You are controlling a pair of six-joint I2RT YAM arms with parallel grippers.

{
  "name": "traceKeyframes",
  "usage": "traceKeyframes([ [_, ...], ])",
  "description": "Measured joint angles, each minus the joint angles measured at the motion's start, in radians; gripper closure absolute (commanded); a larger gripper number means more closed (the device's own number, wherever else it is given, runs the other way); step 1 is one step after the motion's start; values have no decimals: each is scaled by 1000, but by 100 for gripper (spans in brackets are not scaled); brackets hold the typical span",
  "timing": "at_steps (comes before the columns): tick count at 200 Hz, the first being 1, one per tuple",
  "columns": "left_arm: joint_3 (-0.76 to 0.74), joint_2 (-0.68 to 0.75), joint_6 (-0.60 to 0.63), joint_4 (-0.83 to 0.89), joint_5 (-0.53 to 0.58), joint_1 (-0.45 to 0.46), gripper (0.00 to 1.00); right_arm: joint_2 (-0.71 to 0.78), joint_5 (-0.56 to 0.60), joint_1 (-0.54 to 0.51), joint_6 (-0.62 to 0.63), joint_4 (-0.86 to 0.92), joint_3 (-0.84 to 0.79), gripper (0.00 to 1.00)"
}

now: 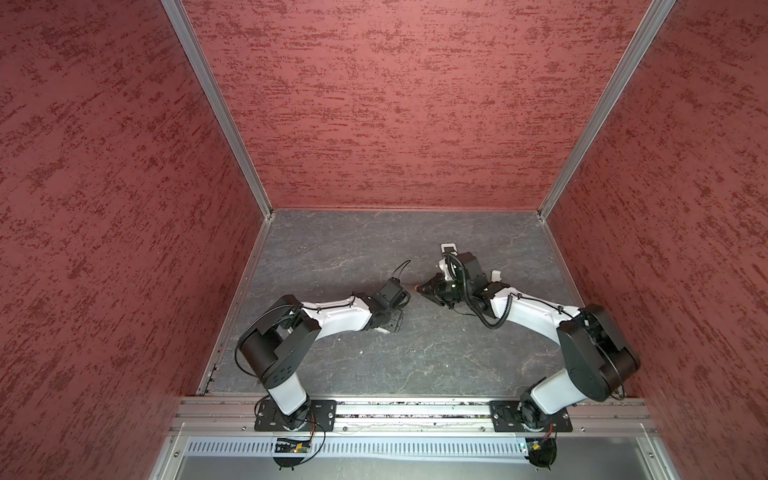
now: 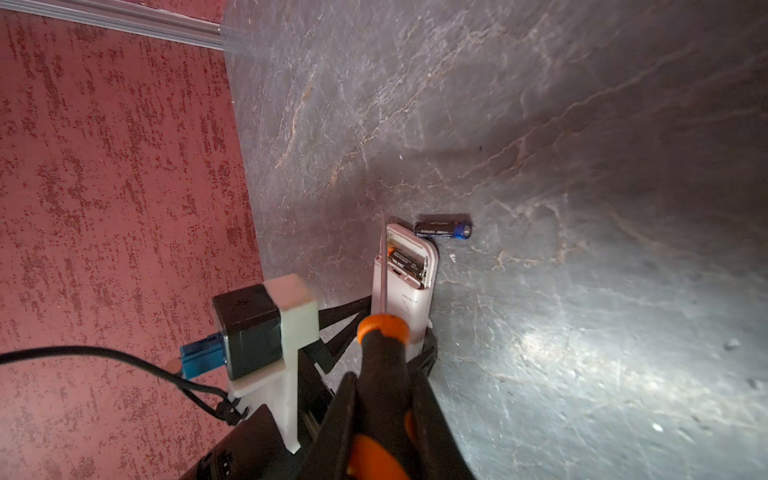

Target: Unload the batteries from the remote control

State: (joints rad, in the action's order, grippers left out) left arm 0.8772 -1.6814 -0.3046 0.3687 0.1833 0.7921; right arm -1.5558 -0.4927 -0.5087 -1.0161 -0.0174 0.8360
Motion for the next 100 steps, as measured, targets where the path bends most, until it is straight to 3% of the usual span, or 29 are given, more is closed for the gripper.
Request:
traceKeyframes([
  [100,6,22,-238,148,91,38,24,0,-73,31,64,-44,-4,100],
])
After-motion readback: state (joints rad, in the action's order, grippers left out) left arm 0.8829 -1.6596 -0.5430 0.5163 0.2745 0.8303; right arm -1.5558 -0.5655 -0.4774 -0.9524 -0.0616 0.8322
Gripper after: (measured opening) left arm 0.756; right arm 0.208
